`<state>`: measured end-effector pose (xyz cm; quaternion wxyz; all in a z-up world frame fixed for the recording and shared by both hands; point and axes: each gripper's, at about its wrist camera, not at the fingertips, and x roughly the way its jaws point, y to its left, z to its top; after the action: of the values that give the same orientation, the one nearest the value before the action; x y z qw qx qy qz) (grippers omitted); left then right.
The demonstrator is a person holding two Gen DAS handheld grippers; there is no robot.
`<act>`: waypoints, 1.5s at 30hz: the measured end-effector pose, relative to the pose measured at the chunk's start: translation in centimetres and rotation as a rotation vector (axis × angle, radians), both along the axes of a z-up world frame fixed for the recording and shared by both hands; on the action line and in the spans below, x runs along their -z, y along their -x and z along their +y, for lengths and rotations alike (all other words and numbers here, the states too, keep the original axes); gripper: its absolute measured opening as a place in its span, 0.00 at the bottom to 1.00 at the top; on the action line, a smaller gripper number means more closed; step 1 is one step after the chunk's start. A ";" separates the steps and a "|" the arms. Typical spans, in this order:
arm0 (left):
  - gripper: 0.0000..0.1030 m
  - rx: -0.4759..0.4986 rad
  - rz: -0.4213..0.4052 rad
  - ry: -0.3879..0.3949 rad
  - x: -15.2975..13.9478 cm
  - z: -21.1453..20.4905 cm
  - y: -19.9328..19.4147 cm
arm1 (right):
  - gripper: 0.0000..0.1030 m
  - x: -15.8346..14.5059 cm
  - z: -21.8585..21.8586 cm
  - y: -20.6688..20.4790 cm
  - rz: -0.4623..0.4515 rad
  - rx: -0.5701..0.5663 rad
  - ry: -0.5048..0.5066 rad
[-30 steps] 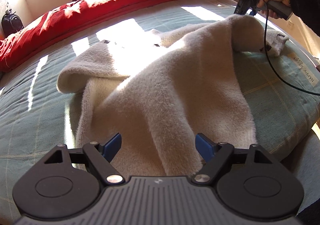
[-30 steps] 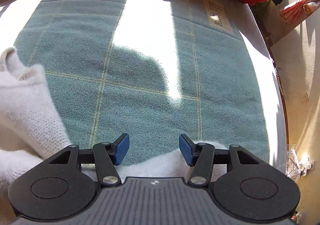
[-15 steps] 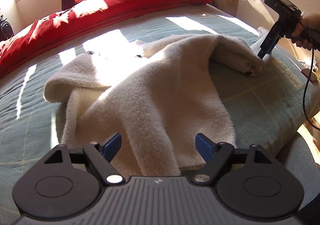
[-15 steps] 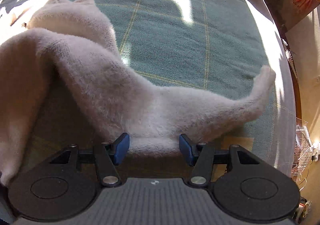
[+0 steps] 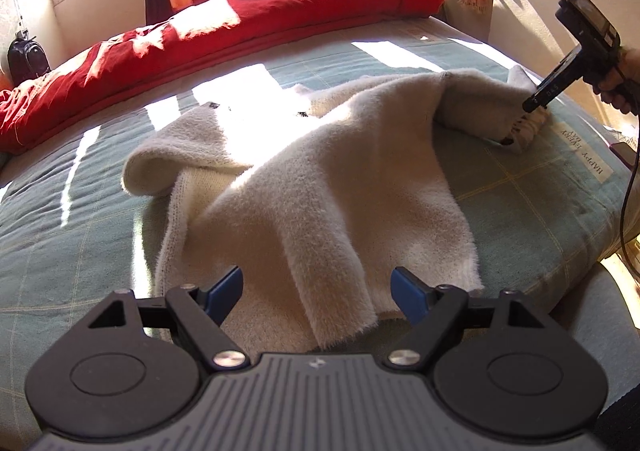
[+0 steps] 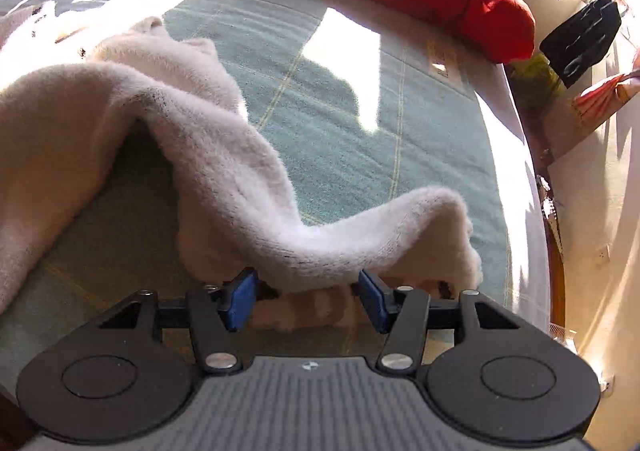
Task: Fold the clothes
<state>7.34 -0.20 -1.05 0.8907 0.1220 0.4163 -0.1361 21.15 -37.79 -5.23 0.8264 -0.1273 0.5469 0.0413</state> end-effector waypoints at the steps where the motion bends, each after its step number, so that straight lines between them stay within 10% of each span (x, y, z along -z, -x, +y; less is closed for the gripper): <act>1: 0.79 -0.001 0.003 -0.006 0.1 -0.1 -0.1 | 0.58 0.1 0.0 -0.2 -0.004 -0.026 0.011; 4: 0.79 0.009 0.010 -0.019 0.2 -0.6 -0.3 | 0.54 0.5 -0.2 -0.8 -0.015 -0.105 0.044; 6: 0.79 0.019 0.015 -0.030 0.4 -0.9 -0.5 | 0.27 0.8 -0.2 -1.3 -0.022 -0.158 0.067; 19: 0.79 0.207 -0.001 -0.031 1.0 -6.2 -3.4 | 0.00 -3.8 -0.2 3.5 -0.067 -0.258 -0.072; 26: 0.79 0.266 0.015 0.040 0.5 -7.9 -3.6 | 0.16 -4.6 0.5 4.1 -0.143 -0.302 0.028; 32: 0.83 0.268 0.040 0.051 1.0 -8.9 -4.3 | 0.62 -3.2 0.8 0.6 -0.199 -0.406 0.098; 35: 0.83 0.258 0.059 0.033 1.5 -9.3 -4.8 | 0.59 -1.1 0.9 -1.8 -0.112 -0.433 0.098; 38: 0.83 0.253 0.069 0.027 1.9 -9.6 -5.2 | 0.14 0.7 0.7 -2.5 -0.024 -0.427 0.081; 45: 0.83 0.273 0.065 0.037 2.0 -10.0 -5.0 | 0.12 -1.4 2.4 2.6 -0.049 -0.428 -0.022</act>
<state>12.37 -10.20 -3.03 0.8520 0.1567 0.4220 -0.2675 18.60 -35.41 -3.86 0.8132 -0.2324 0.4865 0.2190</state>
